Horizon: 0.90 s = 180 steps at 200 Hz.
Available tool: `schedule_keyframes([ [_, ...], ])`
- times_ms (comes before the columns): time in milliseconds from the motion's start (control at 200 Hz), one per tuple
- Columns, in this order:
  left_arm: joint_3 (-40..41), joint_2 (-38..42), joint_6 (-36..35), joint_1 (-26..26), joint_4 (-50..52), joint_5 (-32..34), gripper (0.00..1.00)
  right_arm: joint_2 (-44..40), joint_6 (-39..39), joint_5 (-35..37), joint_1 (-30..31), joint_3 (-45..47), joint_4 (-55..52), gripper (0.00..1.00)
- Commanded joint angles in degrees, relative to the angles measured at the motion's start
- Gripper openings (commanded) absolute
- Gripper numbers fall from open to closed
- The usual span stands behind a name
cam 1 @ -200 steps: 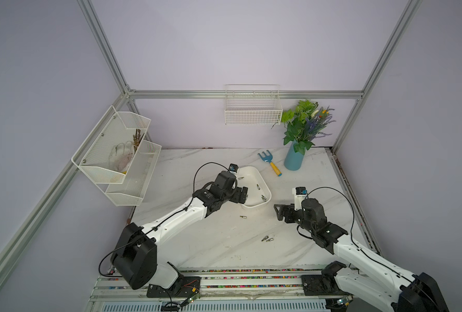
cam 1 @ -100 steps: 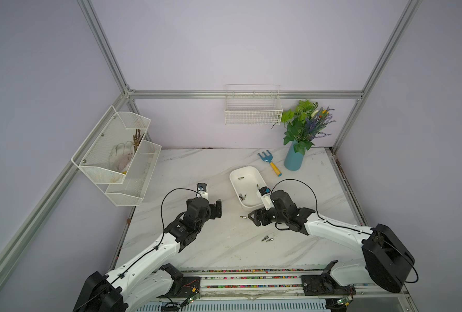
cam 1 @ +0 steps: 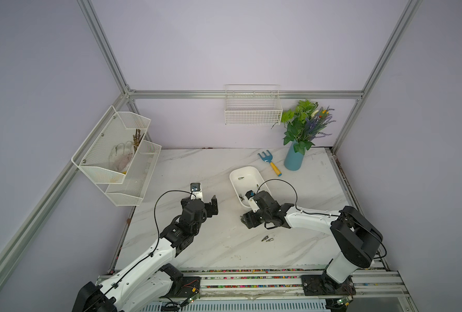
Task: Put the bit on the desktop into the storage box
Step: Pick up the screwdriver bit from the center of the board.
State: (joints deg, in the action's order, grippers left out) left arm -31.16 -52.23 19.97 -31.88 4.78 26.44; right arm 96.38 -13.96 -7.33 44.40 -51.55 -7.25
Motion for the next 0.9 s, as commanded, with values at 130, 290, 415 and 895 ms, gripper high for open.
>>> schedule_keyframes([
  [130,-0.8,-0.7,-0.5,0.4,-1.9,0.6,1.00,2.8,2.1,2.1,0.8,-2.3,0.4,0.71],
  [290,-0.8,-0.9,-0.5,0.6,-2.0,0.6,1.00,4.2,2.4,2.2,1.4,-3.3,0.1,0.67],
  [415,-0.9,-1.0,-0.5,0.5,-1.9,0.5,1.00,5.2,2.6,2.6,1.8,-3.9,0.1,0.67],
  [895,-1.2,-1.6,-0.5,0.5,-1.8,0.1,1.00,8.2,3.6,3.6,4.2,-6.1,-0.8,0.59],
])
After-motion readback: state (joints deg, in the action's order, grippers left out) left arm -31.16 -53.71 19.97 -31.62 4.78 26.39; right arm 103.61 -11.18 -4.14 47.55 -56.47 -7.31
